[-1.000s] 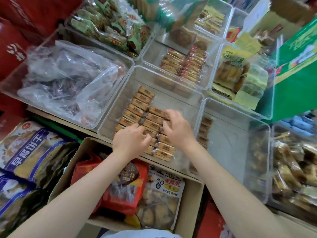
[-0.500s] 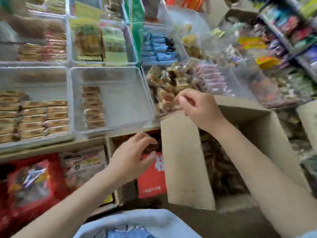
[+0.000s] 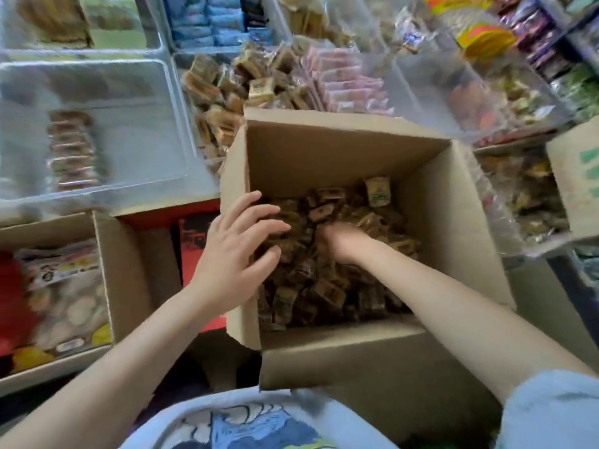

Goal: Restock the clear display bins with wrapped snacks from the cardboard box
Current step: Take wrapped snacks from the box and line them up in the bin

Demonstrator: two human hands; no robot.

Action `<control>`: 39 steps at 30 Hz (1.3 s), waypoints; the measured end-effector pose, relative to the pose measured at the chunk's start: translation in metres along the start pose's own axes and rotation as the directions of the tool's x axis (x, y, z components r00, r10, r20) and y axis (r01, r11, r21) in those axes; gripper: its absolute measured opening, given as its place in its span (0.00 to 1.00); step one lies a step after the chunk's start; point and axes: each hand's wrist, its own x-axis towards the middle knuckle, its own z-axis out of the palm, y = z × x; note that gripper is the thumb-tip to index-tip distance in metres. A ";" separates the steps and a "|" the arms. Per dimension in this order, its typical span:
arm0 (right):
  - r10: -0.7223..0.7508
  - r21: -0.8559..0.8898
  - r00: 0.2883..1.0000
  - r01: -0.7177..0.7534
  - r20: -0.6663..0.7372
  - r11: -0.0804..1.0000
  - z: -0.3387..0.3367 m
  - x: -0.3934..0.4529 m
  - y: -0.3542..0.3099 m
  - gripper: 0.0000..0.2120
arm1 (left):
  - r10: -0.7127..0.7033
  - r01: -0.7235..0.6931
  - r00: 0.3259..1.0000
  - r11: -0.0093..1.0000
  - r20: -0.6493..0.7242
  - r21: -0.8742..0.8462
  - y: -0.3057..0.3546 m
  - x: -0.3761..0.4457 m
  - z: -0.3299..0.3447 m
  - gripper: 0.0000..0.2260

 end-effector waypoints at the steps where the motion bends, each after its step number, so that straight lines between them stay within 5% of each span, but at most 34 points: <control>1: 0.012 -0.076 0.998 -0.007 0.063 0.997 0.007 0.008 0.000 0.14 | -0.009 0.009 1.000 1.000 0.003 0.005 0.000 0.000 0.001 0.17; 5: 0.105 -0.412 0.977 -0.020 0.185 0.911 0.031 0.027 -0.005 0.25 | -0.035 0.035 0.999 0.998 0.004 0.045 0.002 0.000 0.002 0.16; 9: 0.058 -0.475 0.987 0.021 0.151 0.880 0.042 0.031 -0.007 0.26 | -0.051 0.052 0.999 0.997 -0.012 0.057 0.003 -0.001 0.003 0.17; 15: -0.059 -0.042 0.984 0.067 0.167 0.997 0.027 0.026 0.003 0.22 | -0.060 0.061 0.998 0.995 -0.008 0.077 0.002 -0.002 0.004 0.18; 18: -0.065 0.320 0.996 0.043 0.057 0.946 -0.020 0.005 0.007 0.29 | -0.028 0.029 1.000 0.996 -0.005 0.090 0.002 -0.003 0.000 0.17; 20: -0.082 0.579 0.996 0.088 -0.037 0.811 -0.055 -0.016 0.007 0.19 | 0.013 -0.009 0.998 0.998 -0.062 0.063 0.002 -0.004 -0.007 0.15; 23: -0.189 0.948 0.977 0.148 -0.096 0.281 -0.096 -0.044 -0.005 0.10 | -0.090 0.067 0.971 0.992 -0.223 -0.108 -0.006 -0.007 -0.033 0.09; 25: -0.319 0.986 0.934 0.146 -0.164 -0.079 -0.120 -0.058 -0.022 0.13 | -0.172 0.128 0.934 0.979 -0.313 -0.156 -0.023 -0.009 -0.060 0.08; 27: -0.402 0.965 0.889 0.140 -0.221 -0.222 -0.141 -0.065 -0.054 0.20 | -0.230 0.194 0.915 0.971 -0.331 -0.140 -0.052 -0.012 -0.089 0.08; 35: -0.371 0.966 0.896 0.187 -0.242 -0.177 -0.179 0.004 -0.263 0.12 | -0.453 0.485 0.824 0.875 -0.342 0.010 -0.208 -0.059 -0.221 0.08; 39: -0.319 0.979 0.926 0.198 -0.201 -0.042 -0.178 0.056 -0.368 0.10 | -0.592 0.654 0.728 0.751 -0.345 0.092 -0.296 -0.095 -0.282 0.19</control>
